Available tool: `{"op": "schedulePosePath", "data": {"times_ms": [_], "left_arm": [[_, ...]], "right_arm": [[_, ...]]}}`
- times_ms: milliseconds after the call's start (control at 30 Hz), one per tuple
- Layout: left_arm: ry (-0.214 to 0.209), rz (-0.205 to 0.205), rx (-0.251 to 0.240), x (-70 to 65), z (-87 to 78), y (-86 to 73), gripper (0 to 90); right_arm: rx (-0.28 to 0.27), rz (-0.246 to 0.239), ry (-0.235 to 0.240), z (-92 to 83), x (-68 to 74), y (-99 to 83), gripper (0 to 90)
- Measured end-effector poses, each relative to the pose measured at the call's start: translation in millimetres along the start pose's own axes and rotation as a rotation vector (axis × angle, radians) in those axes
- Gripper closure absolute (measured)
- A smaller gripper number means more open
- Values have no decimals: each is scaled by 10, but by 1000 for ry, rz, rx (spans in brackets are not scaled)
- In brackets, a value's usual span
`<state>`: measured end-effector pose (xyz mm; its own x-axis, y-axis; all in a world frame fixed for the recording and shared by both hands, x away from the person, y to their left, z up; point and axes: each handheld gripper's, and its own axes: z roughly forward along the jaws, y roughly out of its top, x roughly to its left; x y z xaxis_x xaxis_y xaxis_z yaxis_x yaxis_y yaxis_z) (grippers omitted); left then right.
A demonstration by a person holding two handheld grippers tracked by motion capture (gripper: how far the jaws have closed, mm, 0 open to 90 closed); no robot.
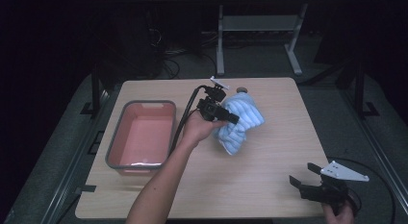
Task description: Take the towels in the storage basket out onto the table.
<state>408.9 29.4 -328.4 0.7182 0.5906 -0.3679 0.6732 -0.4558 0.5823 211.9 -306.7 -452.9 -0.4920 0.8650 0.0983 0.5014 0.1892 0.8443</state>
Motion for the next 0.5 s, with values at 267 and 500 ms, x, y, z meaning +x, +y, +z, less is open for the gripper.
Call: {"op": "schedulePosePath", "data": {"times_ms": [267, 500], "left_arm": [[0, -17, 13, 31, 229, -58, 694], [7, -15, 33, 52, 412, -112, 689]], "right_arm": [[1, 0, 2, 5, 1, -1, 137], [5, 0, 5, 15, 6, -3, 137]]}}
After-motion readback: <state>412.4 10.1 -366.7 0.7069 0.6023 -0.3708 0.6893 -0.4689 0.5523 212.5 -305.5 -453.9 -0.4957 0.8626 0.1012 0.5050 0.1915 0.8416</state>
